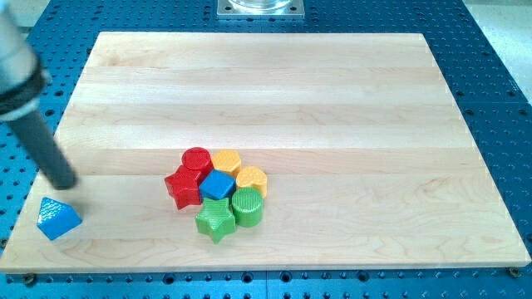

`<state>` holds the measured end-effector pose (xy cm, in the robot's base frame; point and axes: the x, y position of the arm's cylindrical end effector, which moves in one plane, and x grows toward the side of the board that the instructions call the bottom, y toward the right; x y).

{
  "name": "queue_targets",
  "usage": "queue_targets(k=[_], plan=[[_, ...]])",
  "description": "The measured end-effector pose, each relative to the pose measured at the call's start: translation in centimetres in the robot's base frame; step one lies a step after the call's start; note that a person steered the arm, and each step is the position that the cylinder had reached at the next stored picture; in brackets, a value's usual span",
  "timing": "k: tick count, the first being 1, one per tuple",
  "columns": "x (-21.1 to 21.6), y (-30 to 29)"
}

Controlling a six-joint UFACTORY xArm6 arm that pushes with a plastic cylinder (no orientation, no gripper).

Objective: Slide the blue triangle to the bottom left of the red star

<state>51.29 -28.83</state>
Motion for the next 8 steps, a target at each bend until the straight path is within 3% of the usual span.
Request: queue_targets(k=[1,3,4,5,6,8], plan=[[2.4,-1.6],[7.6,2.3],[7.0,5.8],[6.9,1.1],[5.5,1.5],[4.9,10.6]])
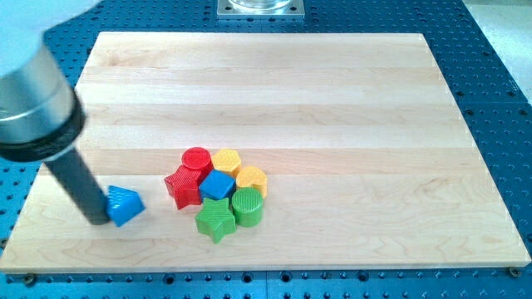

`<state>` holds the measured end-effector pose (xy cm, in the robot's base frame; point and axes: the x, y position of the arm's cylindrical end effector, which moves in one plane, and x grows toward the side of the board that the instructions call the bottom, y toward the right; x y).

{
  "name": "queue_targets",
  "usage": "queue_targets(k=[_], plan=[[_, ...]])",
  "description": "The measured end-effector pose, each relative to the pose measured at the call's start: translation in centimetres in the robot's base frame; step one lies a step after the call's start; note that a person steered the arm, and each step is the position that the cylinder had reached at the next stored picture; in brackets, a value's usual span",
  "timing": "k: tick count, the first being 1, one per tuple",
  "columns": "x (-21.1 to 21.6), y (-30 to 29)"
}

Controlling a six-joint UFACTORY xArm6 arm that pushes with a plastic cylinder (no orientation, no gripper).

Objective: Slide the blue triangle to the bottom left of the red star

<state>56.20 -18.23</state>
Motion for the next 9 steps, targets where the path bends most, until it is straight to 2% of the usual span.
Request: queue_targets(k=[2,4,7,9], plan=[[-0.1,1.2],[-2.4,2.5],[-2.4,5.0],[1.7,2.3]])
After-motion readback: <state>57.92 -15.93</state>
